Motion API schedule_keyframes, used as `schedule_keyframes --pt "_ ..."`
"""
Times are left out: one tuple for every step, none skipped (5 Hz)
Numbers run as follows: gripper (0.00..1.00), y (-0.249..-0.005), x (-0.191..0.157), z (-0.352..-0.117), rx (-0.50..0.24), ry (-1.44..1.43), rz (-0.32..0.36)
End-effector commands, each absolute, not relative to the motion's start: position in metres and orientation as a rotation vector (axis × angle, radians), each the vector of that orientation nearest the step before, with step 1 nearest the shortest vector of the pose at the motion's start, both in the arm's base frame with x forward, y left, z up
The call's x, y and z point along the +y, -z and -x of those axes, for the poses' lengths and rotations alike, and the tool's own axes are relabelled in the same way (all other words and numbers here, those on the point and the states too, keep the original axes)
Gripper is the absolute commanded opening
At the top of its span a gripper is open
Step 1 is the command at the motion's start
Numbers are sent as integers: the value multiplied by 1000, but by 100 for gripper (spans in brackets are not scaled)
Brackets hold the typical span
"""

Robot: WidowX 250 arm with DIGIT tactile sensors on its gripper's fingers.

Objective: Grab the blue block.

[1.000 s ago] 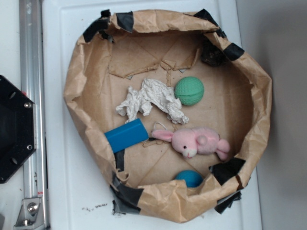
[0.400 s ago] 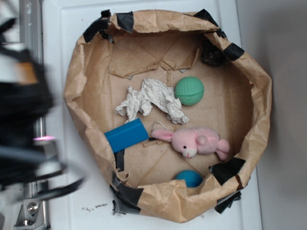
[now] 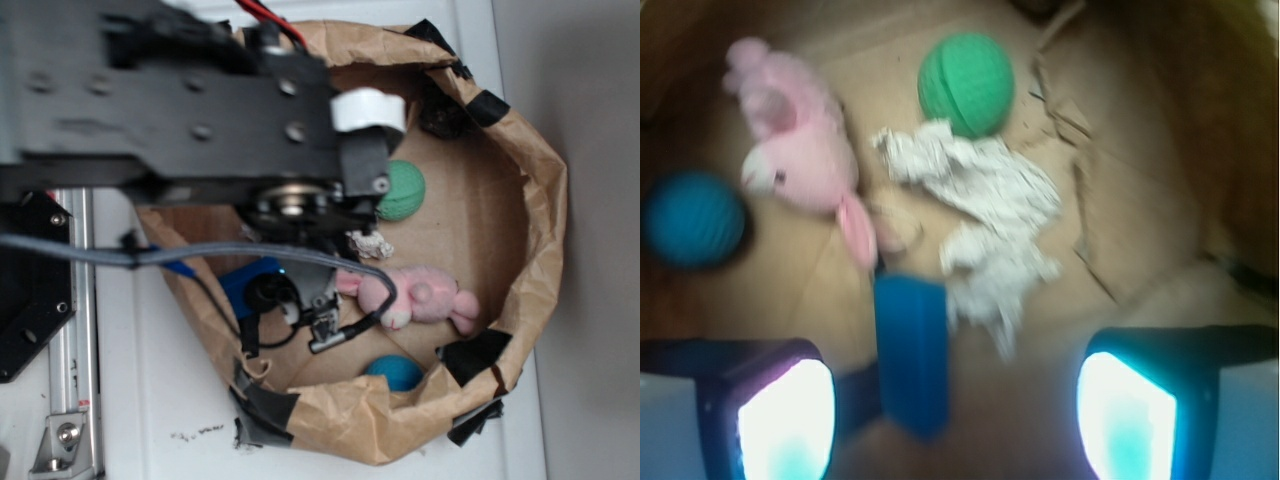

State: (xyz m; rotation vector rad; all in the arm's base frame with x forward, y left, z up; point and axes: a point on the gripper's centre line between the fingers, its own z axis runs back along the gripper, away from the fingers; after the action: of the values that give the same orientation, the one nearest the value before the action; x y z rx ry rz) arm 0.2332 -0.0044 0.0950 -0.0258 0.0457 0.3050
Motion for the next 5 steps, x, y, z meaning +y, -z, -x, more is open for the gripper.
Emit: schedule_keyframes --pt "100 -52 -22 -203 110 -253 58" --pt "100 -32 -36 -194 137 -241 68" --pt "100 -3 -39 -196 22 -216 82" --pt "0 3 -41 -195 -38 -205 106" --pt "0 -18 -38 -202 -66 -190 96"
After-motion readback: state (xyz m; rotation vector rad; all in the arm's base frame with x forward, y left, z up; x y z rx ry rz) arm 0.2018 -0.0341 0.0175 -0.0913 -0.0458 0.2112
